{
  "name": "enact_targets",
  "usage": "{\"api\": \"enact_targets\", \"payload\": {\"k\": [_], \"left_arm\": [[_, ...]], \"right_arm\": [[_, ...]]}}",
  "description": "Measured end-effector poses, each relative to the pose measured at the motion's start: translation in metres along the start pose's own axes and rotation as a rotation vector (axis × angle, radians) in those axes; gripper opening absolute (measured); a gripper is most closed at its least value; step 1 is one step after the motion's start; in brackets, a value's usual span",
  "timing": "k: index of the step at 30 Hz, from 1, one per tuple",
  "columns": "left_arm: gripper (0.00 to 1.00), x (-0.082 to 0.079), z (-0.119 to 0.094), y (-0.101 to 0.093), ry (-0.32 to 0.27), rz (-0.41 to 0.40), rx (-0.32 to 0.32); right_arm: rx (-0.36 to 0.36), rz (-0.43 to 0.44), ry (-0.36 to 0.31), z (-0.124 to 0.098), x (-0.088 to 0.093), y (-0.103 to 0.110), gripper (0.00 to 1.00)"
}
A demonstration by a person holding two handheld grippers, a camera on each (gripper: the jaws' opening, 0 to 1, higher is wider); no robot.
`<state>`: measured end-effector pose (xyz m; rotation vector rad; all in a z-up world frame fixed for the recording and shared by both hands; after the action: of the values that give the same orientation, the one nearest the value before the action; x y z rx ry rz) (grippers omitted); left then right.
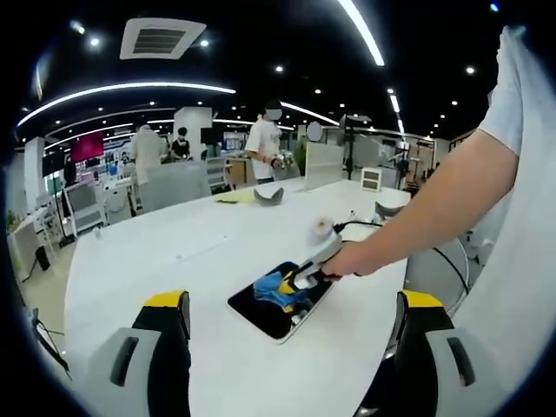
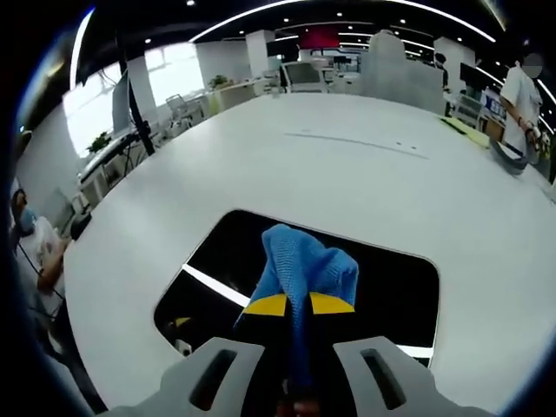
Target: Wipe the mirror surface with the cleaning cloth until all visible marks leave the cleaned area.
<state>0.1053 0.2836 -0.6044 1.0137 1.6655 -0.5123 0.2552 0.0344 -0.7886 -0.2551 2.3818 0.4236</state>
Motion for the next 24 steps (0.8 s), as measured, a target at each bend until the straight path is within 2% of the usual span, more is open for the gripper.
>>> {"api": "enact_targets", "payload": {"k": [24], "left_arm": [[1.0,0.003,0.002,0.008,-0.006,-0.004,0.004]], "right_arm": [[-0.065,-0.02,-0.013,0.015,-0.002,0.035,0.02]]}}
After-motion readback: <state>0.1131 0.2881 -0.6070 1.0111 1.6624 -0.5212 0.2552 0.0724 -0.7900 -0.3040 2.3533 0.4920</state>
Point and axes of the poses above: the point that each gripper's makers call its tool centre point, and the gripper's own axes: z roughly forward along the fingers, y roughly to its left, x roughly out of its underside, the point moved 8 cm from there along -z, roughly backward along the fingers, and after that the axes turned 13 degrees about z, right-handed, at the moved point
